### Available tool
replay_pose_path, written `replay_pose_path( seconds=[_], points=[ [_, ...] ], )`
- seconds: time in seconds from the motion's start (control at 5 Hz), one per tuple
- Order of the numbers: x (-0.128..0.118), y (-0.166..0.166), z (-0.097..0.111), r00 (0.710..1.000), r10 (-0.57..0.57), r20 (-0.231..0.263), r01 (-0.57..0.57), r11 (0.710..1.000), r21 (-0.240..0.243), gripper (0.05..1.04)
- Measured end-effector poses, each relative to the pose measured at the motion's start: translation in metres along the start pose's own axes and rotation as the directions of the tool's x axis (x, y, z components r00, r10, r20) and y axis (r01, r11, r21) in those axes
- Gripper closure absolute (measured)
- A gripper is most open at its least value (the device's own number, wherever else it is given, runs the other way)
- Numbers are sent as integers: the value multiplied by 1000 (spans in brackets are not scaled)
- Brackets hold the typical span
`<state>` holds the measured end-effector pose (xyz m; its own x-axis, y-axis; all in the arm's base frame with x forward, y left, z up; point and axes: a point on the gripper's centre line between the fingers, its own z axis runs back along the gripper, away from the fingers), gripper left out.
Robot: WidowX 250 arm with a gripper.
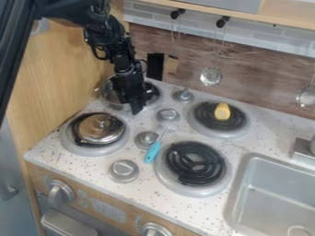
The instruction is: Move silver pot from top left burner to bottom right burner
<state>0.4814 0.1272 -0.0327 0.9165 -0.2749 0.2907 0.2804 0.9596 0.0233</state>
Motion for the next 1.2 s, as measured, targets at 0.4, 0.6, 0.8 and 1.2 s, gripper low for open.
replay_pose_path(
  seconds=[0.4,0.6,0.8,1.2],
  points=[
    [10,-20,14,995,-77,69,78,997,-11,1004],
    [27,-49,27,977,-185,107,187,982,-9,1022],
    [43,-93,36,948,-297,111,301,953,-22,1025],
    [24,-172,32,922,-376,-95,366,924,-107,1025]
  ],
)
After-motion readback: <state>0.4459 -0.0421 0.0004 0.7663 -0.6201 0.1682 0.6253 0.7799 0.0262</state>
